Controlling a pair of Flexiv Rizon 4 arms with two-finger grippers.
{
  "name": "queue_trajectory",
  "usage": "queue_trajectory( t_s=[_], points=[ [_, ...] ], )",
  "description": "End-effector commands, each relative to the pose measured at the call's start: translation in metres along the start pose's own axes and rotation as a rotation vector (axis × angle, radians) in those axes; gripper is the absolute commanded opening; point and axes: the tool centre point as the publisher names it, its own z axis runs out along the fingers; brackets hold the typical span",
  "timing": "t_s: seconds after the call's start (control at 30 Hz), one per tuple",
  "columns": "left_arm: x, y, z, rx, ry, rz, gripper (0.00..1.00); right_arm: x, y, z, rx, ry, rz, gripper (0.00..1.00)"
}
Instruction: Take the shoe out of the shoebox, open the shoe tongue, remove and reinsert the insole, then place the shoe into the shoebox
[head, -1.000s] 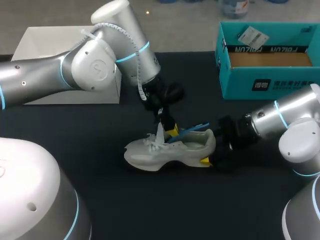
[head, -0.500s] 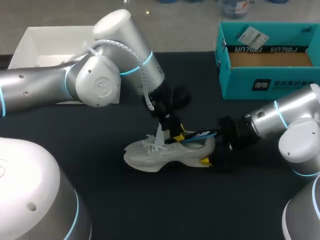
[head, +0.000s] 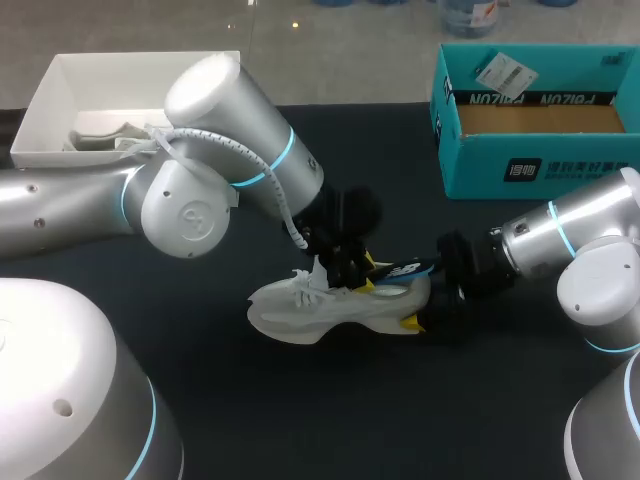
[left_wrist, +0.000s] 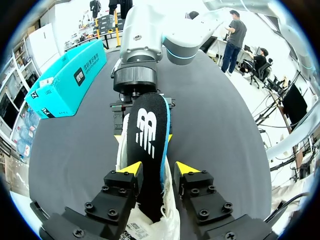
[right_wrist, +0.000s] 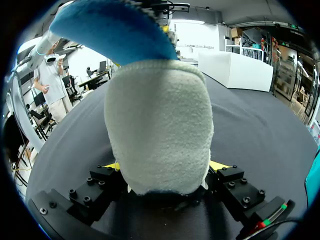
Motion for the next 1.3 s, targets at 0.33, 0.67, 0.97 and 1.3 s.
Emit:
queue_trajectory(
  t_s=[0.33,0.67,0.97,1.3],
  points=[
    [-0.002,-0.009,0.029,-0.005,-0.082,0.027,0.38,0.002,-0.003,0.005,0.002,-0.003,0.0,0.0],
    [-0.006,-0.011,0.02,-0.008,-0.106,0.019,0.0,0.002,-0.003,0.005,0.002,-0.003,0.0,0.0],
    [0.0,-0.019,-0.009,0.068,0.032,-0.017,0.0,0.002,-0.003,0.005,0.002,-0.003,0.0,0.0],
    [0.003,-0.021,-0.001,0.048,0.046,0.003,0.47,0.002,-0.003,0.005,0.002,-0.003,0.0,0.0]
  ],
)
